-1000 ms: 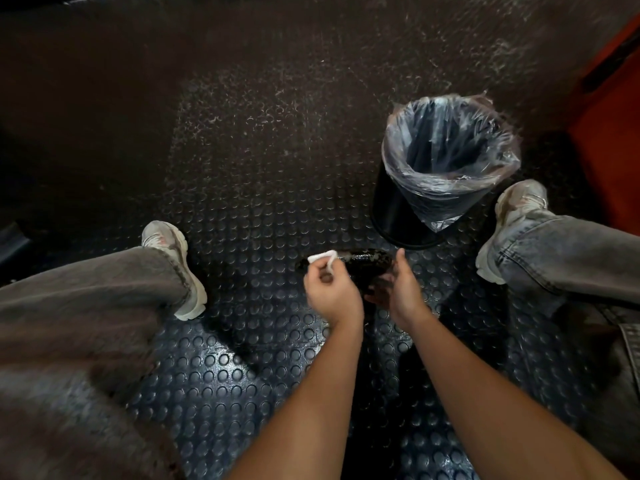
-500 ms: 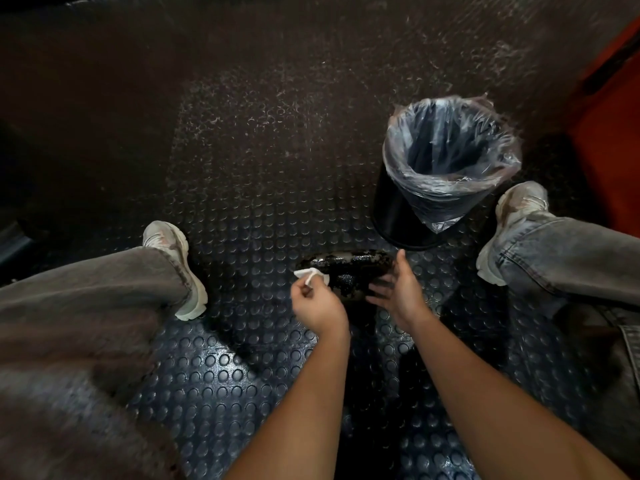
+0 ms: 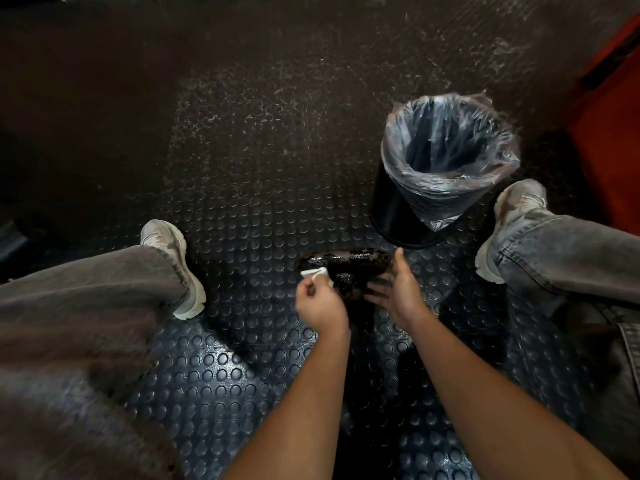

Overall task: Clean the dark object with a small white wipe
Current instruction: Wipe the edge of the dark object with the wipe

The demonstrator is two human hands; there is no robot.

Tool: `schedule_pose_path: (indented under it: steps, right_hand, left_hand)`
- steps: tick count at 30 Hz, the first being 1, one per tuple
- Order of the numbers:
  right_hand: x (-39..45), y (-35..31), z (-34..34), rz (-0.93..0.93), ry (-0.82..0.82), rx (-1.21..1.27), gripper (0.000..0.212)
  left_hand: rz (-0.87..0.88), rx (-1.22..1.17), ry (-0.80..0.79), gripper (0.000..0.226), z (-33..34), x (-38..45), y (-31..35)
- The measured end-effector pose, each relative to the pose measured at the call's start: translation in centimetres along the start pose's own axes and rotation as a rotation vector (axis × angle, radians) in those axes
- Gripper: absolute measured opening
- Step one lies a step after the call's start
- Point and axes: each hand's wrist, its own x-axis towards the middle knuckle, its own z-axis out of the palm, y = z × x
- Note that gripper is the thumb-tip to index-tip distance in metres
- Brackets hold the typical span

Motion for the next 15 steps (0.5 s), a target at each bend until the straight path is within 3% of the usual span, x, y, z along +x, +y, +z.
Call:
schedule_pose_path:
  steps: [2, 5, 11, 13, 15]
  right_hand:
    - [-0.2, -0.2, 0.3, 0.005, 0.009, 0.000, 0.058]
    - [-0.3, -0.4, 0.4, 0.006, 0.019, 0.003, 0.060]
    - [0.0, 0.1, 0.3, 0.013, 0.007, -0.017, 0.069]
    - [0.2, 0.2, 0.2, 0.017, 0.005, -0.013, 0.069]
    - [0.0, 0.0, 0.2, 0.014, 0.012, 0.004, 0.070]
  left_hand:
    - [-0.065, -0.106, 0.067, 0.008, 0.1, 0.1, 0.9]
    - [0.085, -0.065, 0.022, 0.003, 1.1, -1.1, 1.6]
    - [0.364, 0.255, -0.310, 0.011, 1.1, -3.0, 0.4]
    - [0.364, 0.336, -0.352, 0.010, 0.8, -2.3, -0.2]
    - [0.252, 0.334, -0.276, 0.003, 0.6, -1.8, -0.4]
